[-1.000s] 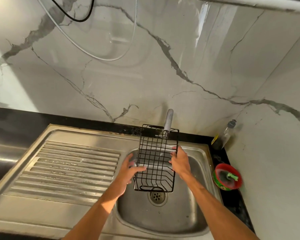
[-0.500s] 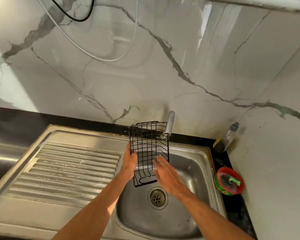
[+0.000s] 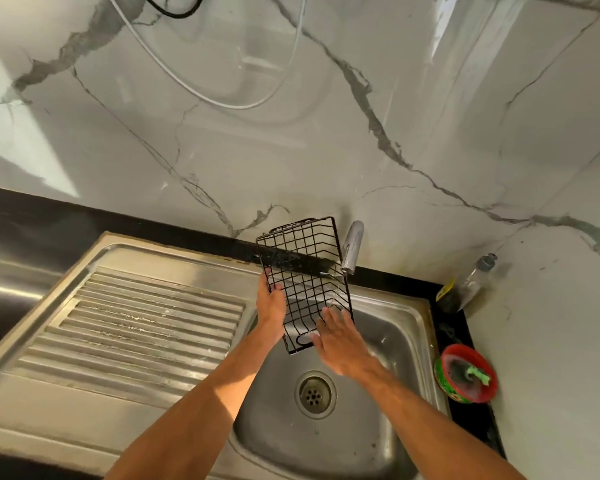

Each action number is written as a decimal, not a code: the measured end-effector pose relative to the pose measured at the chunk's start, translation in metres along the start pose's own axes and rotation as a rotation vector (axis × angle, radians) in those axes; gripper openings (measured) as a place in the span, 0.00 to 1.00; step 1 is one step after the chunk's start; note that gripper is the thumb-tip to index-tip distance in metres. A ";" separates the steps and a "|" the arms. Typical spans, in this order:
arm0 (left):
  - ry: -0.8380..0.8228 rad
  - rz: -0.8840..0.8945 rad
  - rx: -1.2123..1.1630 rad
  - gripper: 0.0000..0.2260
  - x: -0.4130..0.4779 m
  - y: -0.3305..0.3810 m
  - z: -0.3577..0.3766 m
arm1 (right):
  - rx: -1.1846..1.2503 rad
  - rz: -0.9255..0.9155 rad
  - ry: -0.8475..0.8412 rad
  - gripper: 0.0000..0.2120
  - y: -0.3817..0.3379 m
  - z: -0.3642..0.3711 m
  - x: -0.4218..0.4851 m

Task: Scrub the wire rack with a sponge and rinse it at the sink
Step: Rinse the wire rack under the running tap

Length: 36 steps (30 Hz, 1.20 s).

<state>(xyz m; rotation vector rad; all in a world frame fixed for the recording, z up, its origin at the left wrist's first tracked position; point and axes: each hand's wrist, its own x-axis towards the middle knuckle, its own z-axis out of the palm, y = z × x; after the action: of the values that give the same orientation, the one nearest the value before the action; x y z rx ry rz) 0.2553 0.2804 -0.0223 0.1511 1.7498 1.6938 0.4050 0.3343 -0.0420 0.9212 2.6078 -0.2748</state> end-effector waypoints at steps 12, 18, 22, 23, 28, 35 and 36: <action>-0.030 -0.042 -0.080 0.20 0.000 -0.006 0.014 | 0.081 0.061 -0.016 0.30 -0.001 0.004 -0.015; 0.002 -0.076 -0.153 0.22 -0.005 -0.004 0.010 | 0.069 0.055 0.285 0.21 -0.001 -0.008 -0.014; 0.008 -0.046 -0.140 0.21 -0.005 0.004 0.013 | 0.026 -0.053 0.070 0.25 -0.020 0.003 -0.020; 0.007 -0.041 -0.136 0.21 -0.006 0.001 0.012 | 0.072 -0.069 0.119 0.24 -0.023 0.001 -0.025; 0.042 -0.091 -0.192 0.23 -0.006 -0.010 0.011 | 0.183 -0.153 0.331 0.14 -0.028 -0.011 -0.021; 0.015 -0.147 -0.254 0.25 -0.006 -0.009 0.012 | 0.347 -0.209 0.106 0.11 -0.019 -0.008 -0.028; 0.022 -0.152 -0.270 0.25 -0.011 -0.008 0.012 | 0.349 -0.188 0.187 0.12 -0.016 -0.011 -0.026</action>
<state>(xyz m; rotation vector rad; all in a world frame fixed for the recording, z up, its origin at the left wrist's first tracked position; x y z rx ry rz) 0.2731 0.2829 -0.0243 -0.1192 1.4900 1.8030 0.4110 0.3106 -0.0209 0.8426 2.8804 -0.7463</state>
